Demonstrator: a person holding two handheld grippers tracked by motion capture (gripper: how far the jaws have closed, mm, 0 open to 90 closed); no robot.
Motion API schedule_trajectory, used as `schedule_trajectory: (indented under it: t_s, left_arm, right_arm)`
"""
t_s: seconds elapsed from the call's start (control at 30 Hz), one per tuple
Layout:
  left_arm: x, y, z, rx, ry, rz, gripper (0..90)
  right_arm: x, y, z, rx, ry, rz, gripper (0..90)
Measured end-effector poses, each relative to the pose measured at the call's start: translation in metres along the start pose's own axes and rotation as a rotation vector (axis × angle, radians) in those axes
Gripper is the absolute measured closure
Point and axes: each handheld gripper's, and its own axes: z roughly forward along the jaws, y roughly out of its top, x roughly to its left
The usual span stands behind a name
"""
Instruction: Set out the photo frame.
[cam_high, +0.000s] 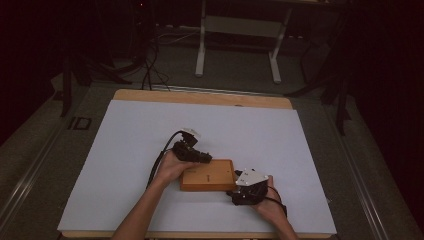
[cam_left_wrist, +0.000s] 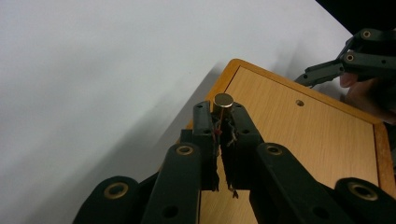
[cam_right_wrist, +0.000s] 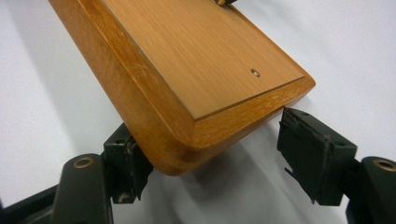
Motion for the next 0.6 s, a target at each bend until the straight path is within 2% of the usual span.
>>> schedule_trajectory:
  t_s: [0.17,0.6]
  left_arm:
    - [-0.001,0.000,0.001,-0.007,0.007,0.006,84.7]
    - [-0.004,0.002,0.005,-0.006,-0.012,0.015,84.8]
  right_arm:
    - [0.000,0.001,-0.001,-0.007,-0.016,0.000,29.0]
    - [0.001,0.004,-0.012,-0.054,-0.036,-0.021,30.8]
